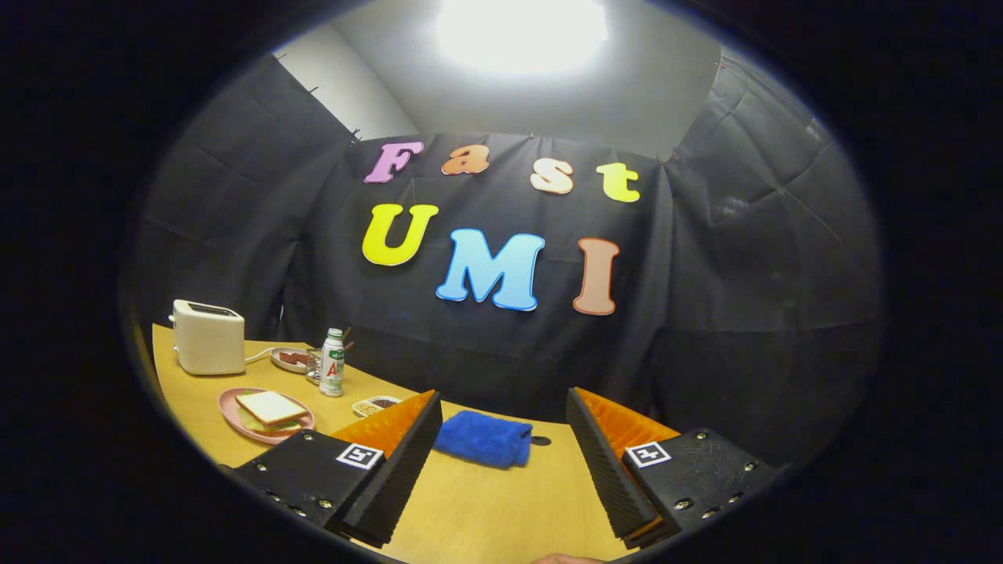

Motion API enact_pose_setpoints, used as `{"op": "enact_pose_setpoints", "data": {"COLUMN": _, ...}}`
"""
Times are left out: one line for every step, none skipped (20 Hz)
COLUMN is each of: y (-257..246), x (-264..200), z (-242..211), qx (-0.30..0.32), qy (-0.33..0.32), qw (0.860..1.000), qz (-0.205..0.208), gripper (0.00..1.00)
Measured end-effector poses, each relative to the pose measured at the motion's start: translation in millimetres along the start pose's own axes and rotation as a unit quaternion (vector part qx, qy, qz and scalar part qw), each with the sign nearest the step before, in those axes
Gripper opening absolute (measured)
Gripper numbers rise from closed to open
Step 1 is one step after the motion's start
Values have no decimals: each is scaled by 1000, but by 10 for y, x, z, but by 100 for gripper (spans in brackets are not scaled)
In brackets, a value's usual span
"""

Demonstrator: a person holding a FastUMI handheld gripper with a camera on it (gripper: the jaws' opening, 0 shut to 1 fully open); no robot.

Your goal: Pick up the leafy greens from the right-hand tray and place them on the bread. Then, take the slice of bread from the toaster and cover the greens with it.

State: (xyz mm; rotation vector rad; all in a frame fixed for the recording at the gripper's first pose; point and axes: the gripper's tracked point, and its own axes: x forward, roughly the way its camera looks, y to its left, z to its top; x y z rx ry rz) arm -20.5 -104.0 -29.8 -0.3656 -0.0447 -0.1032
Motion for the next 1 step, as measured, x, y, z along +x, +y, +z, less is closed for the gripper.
{"op": "enact_pose_setpoints", "data": {"y": -164, "x": -33, "z": 6, "qx": -10, "qy": -18, "qw": 1000, "qz": -9, "gripper": 96}}
